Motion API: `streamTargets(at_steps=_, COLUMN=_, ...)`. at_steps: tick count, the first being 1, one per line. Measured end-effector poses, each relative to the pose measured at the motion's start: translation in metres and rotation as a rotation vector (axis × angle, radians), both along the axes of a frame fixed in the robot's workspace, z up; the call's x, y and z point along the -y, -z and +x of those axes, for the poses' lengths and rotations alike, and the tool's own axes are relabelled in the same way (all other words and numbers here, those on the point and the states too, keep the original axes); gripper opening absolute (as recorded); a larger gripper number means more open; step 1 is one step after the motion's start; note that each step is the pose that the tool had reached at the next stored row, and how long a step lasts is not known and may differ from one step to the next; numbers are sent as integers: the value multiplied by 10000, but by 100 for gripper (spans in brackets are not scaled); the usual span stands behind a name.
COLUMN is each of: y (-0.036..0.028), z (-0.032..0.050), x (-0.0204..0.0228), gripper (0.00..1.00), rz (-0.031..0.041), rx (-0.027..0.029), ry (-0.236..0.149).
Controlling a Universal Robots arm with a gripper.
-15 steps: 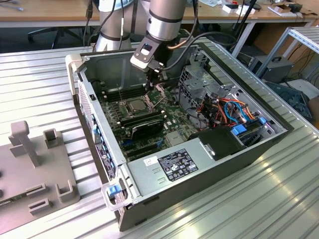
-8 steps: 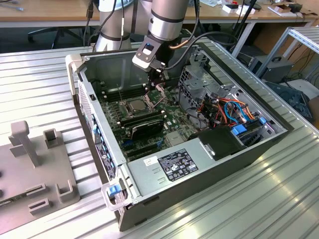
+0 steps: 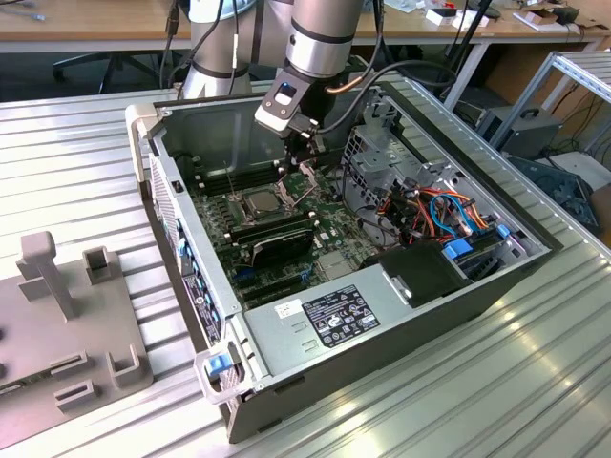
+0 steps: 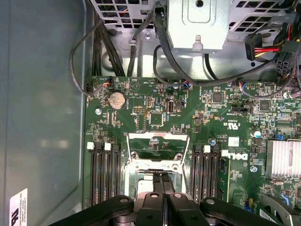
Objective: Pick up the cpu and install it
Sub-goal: 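Close the cpu cover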
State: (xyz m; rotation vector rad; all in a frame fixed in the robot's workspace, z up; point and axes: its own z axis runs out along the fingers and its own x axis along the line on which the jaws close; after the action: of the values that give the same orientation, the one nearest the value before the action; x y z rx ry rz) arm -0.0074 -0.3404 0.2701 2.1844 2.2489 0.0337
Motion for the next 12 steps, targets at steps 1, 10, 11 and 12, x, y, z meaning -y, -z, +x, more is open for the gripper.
streamTargets(at_steps=1, y=0, z=1, x=0, gripper=11, rz=0, rx=0, ry=0)
streamTargets(at_steps=10, y=0, z=15, x=0, gripper=11, rz=0, rx=0, ry=-2)
streamTargets(at_steps=11, y=0, z=17, x=0, gripper=11, rz=0, rx=0, ry=-2)
streamTargets(at_steps=12, y=0, z=22, x=0, gripper=11, rz=0, rx=1, ry=-1)
